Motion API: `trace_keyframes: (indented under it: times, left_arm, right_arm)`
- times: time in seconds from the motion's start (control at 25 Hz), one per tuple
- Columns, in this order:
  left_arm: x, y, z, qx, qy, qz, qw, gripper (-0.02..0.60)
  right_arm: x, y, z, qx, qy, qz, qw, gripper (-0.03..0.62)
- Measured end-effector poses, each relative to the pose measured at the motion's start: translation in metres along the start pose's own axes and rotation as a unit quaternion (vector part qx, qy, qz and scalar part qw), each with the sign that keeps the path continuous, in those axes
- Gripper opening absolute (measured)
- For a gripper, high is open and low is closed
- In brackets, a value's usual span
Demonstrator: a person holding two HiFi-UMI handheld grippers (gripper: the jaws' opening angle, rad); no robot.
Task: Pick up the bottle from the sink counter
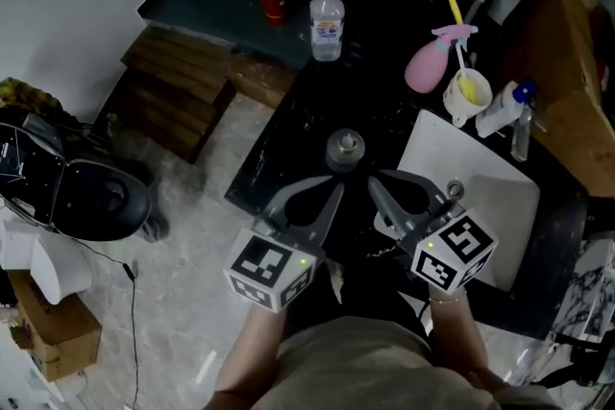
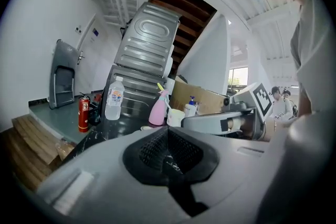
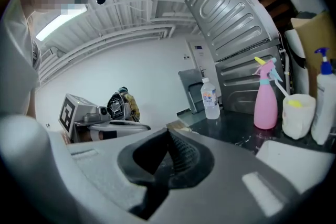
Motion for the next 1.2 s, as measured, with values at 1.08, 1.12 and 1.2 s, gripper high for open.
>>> trace_keyframes:
  times: [1.08,1.12,1.2]
  left_arm:
    - [-0.075,0.019,-0.031,-0.051,-0.027,-0.068,0.9960,0.005]
    - [-0.076,0.021,-0.030,-0.051,-0.028,-0.071,0.9958,0.004]
    - [-0.078,0.023,-0.029,-0.052,-0.026,-0.075,0.9955,0.005]
  right_arm:
    - [0.029,0.045,-0.047,-0.111,-0.029,-0.086,0.990,0.104]
    - [0.031,0.047,-0.048,-0.112,-0.031,-0.093,0.989,0.118]
    - [0.035,0.050,-0.051,-0.117,-0.033,-0.100,0.987,0.161]
Point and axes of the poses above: the fingertips, and each gripper's own axes: y forward along the fingers, x to its right, z out of its top, the point moved 6 cm from there along -y, backward along the fingers, and after that the axes turned 7 degrees about x, right-handed, at the moved point
